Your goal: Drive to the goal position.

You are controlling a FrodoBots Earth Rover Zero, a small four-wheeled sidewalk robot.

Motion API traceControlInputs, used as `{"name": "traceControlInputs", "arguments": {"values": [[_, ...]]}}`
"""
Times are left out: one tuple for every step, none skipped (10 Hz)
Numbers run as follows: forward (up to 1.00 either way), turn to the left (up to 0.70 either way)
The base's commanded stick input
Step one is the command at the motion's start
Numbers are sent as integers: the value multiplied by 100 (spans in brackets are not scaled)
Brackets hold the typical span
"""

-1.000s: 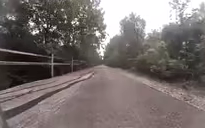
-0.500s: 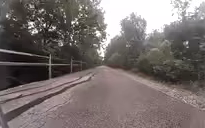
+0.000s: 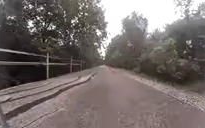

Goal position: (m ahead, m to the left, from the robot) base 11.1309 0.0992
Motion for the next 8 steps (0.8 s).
{"name": "traceControlInputs", "arguments": {"values": [[70, 0], [70, 0], [70, 0], [70, 0], [70, 0], [70, 0], [70, 0], [70, 0]]}}
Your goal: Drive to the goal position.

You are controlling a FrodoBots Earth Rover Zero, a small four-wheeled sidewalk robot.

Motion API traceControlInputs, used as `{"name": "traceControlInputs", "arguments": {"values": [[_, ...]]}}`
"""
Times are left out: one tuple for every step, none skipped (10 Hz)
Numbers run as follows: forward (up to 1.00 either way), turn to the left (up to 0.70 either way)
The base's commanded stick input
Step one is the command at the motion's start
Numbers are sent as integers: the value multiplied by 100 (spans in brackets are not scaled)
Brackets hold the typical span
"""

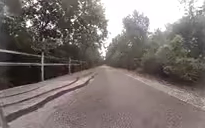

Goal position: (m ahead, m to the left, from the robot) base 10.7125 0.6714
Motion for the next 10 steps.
{"name": "traceControlInputs", "arguments": {"values": [[70, 0], [70, 0], [70, 0], [70, 0], [70, 0], [70, 0], [70, 0], [70, 0], [70, 0], [70, 0]]}}
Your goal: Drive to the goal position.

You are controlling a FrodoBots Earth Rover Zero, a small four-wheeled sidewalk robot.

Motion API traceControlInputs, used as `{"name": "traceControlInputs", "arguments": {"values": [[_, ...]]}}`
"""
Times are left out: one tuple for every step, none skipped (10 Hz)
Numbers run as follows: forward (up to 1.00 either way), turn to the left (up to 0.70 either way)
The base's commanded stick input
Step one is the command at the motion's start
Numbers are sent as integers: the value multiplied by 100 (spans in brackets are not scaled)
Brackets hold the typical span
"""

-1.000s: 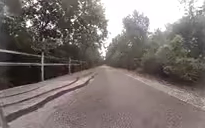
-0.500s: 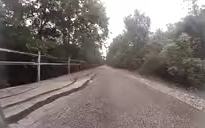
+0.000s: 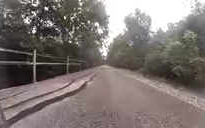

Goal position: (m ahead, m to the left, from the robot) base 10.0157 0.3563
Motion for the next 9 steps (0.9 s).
{"name": "traceControlInputs", "arguments": {"values": [[70, 0], [70, 0], [70, 0], [70, 0], [70, 0], [70, 0], [70, 0], [70, 0], [70, 0]]}}
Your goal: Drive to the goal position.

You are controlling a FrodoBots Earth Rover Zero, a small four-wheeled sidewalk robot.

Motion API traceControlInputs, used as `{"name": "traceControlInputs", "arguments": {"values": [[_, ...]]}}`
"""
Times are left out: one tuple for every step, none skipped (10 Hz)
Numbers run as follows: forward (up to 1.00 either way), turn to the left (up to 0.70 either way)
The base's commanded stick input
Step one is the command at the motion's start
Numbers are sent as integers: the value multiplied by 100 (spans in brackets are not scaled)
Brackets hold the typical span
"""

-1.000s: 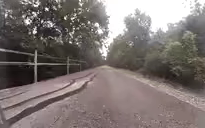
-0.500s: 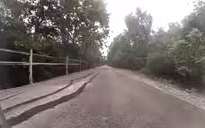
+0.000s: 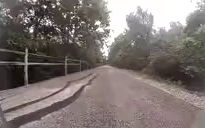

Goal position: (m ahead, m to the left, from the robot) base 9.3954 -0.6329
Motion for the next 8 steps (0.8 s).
{"name": "traceControlInputs", "arguments": {"values": [[70, 0], [70, 0], [70, 0], [70, 0], [70, 0], [70, -1], [70, -29], [70, -7]]}}
